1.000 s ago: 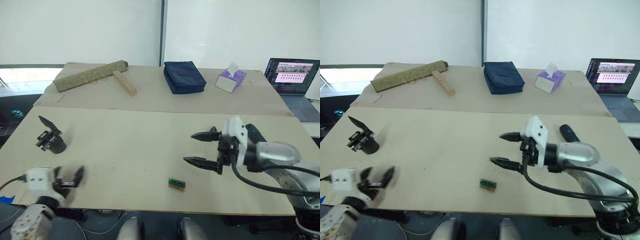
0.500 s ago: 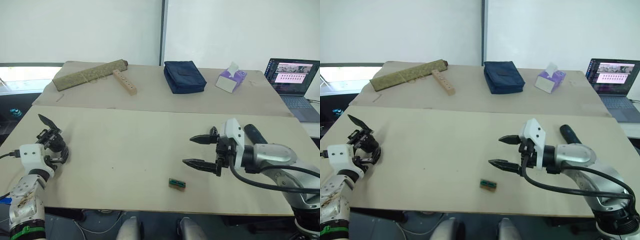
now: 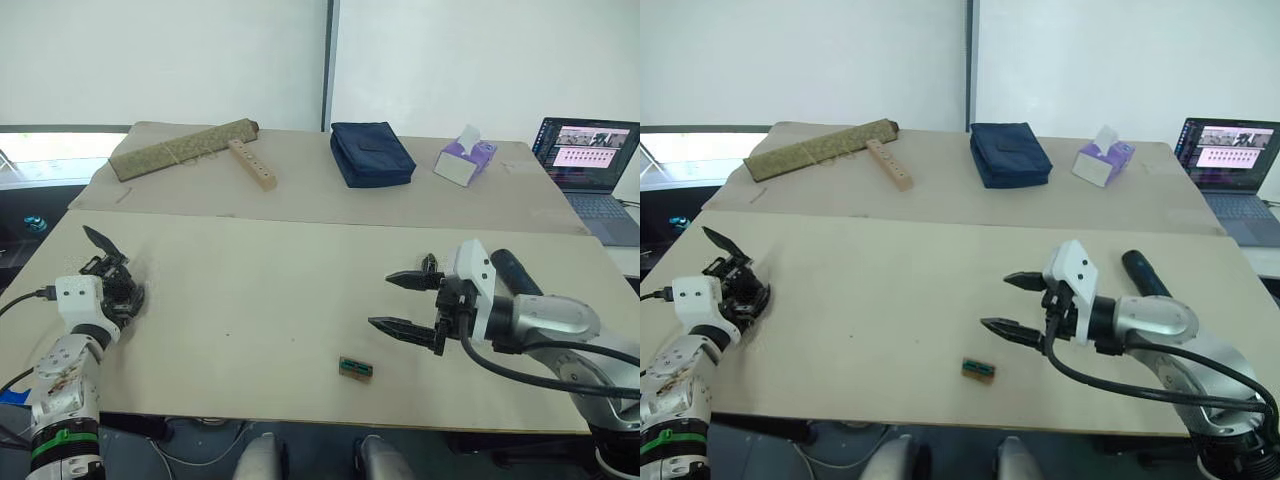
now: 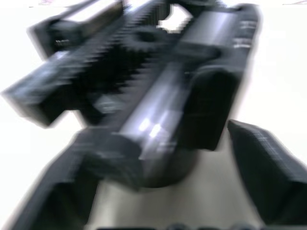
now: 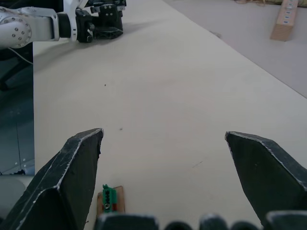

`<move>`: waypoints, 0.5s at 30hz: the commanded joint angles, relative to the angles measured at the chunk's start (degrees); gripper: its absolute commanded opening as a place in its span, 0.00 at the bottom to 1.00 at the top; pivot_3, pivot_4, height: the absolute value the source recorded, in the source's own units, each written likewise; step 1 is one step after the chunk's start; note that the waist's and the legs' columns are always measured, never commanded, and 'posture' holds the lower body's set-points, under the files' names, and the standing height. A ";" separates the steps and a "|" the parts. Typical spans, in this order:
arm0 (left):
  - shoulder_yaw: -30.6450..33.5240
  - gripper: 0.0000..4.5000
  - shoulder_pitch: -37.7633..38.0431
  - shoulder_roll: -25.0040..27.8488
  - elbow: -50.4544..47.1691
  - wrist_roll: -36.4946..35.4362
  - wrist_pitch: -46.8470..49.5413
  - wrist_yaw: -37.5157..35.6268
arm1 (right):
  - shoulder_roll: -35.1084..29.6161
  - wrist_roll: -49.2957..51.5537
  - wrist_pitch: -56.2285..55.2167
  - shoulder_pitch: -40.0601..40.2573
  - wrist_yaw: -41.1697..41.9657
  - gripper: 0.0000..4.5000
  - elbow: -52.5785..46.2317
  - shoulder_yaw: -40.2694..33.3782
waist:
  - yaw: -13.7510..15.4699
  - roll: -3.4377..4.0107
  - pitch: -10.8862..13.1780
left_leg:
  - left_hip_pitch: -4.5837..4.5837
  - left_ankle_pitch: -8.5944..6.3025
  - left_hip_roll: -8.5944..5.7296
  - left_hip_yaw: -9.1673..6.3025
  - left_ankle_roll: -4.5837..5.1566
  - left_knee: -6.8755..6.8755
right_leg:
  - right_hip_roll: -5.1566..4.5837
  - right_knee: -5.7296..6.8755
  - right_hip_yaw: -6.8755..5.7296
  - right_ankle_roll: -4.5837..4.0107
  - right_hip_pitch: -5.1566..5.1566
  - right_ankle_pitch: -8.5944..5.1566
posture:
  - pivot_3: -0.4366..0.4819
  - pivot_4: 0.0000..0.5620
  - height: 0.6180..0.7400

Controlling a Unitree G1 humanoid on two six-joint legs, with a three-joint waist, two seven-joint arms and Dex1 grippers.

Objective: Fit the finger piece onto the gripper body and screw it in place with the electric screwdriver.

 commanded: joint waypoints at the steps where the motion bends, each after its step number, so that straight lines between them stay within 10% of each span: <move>1: -3.17 0.51 0.09 -1.00 -3.91 0.68 -1.44 -1.56 | -1.16 0.27 -0.88 0.83 -0.01 1.00 -2.33 -2.77 | 0.08 0.00 0.00 | 0.00 0.00 0.00 0.00 0.00 0.00 | 0.00 -0.01 0.00 0.00 0.00 0.00 | 0.48 0.27 0.99; 9: -23.96 0.51 6.39 -10.73 -38.20 -2.21 10.54 -4.82 | -1.80 -0.96 -1.25 7.97 -3.17 1.00 -5.21 -7.90 | 0.70 -0.05 0.01 | -0.40 -0.01 -0.49 0.02 0.02 0.04 | -0.74 -0.28 -0.07 0.28 -0.04 0.17 | 0.48 0.27 0.99; 15: -37.35 0.51 -0.72 -14.90 -40.88 -0.60 20.15 -6.43 | -1.30 0.09 0.37 18.74 -7.07 1.00 -12.25 -15.97 | -0.24 -0.02 0.04 | -0.47 0.01 -0.76 -0.11 0.15 0.09 | -0.55 -0.27 -0.03 0.57 -0.10 0.29 | 0.48 0.27 0.99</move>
